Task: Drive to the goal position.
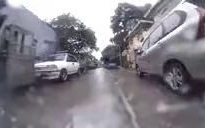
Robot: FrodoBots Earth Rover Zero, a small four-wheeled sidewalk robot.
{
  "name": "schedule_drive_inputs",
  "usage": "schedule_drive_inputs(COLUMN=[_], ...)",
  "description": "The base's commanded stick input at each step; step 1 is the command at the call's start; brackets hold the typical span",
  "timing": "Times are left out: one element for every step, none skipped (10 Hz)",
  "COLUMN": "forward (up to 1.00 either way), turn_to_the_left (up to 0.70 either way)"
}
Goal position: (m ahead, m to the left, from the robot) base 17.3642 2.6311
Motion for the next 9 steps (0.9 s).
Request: schedule_drive_inputs(forward=[0.7, 0.7, 0.7, 0.7, 0.7, 0.7, 0.7, 0.7, 0.7], turn_to_the_left=[0.0, 0.0, 0.0, 0.0, 0.0, 0.0, 0.0, 0.0, 0.0])
